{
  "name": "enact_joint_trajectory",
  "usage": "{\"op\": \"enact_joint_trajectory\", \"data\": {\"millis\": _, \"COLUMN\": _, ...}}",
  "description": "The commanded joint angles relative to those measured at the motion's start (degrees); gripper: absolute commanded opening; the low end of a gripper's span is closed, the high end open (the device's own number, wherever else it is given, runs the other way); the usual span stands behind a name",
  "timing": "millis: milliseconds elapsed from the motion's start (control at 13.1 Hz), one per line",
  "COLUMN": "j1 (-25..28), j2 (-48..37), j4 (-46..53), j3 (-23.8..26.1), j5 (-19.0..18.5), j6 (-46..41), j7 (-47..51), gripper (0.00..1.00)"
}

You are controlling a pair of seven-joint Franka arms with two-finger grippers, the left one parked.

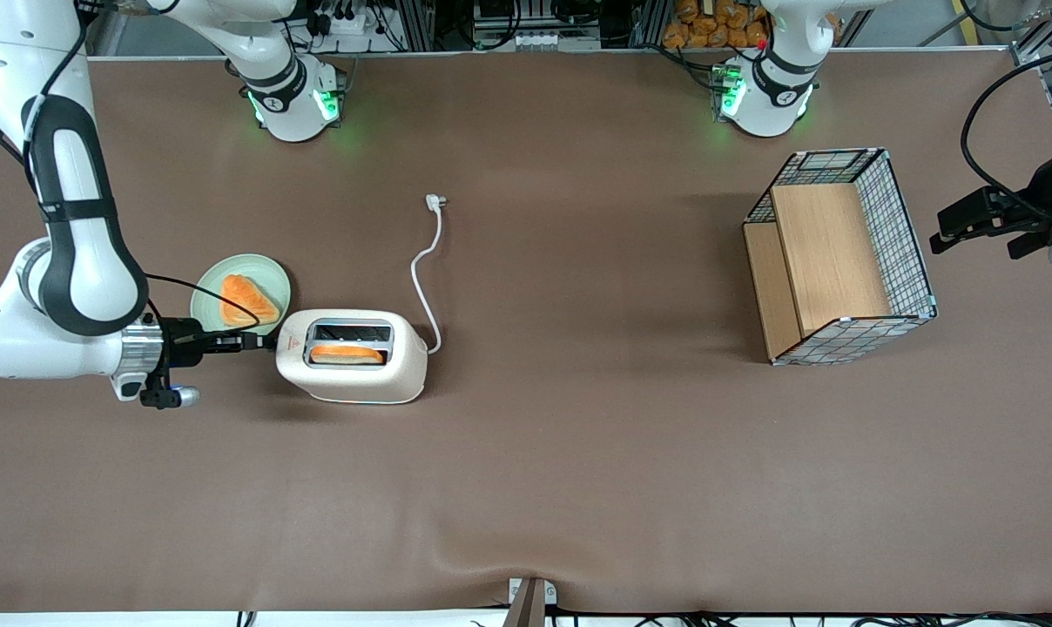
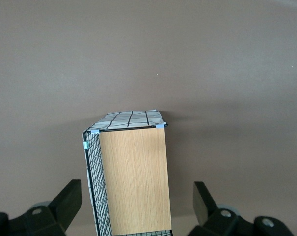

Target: Press toaster button with right arm

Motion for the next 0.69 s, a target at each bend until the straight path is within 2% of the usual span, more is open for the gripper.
{"op": "enact_joint_trajectory", "data": {"millis": 0, "j1": -0.7, "j2": 0.7, "j4": 0.4, "j3": 0.2, "j5": 2.3, "j6": 0.2, "j7": -1.5, "gripper": 0.00}}
{"op": "enact_joint_trajectory", "data": {"millis": 611, "j1": -2.4, "j2": 4.2, "j4": 0.4, "j3": 0.2, "j5": 6.6, "j6": 0.1, "j7": -5.3, "gripper": 0.00}}
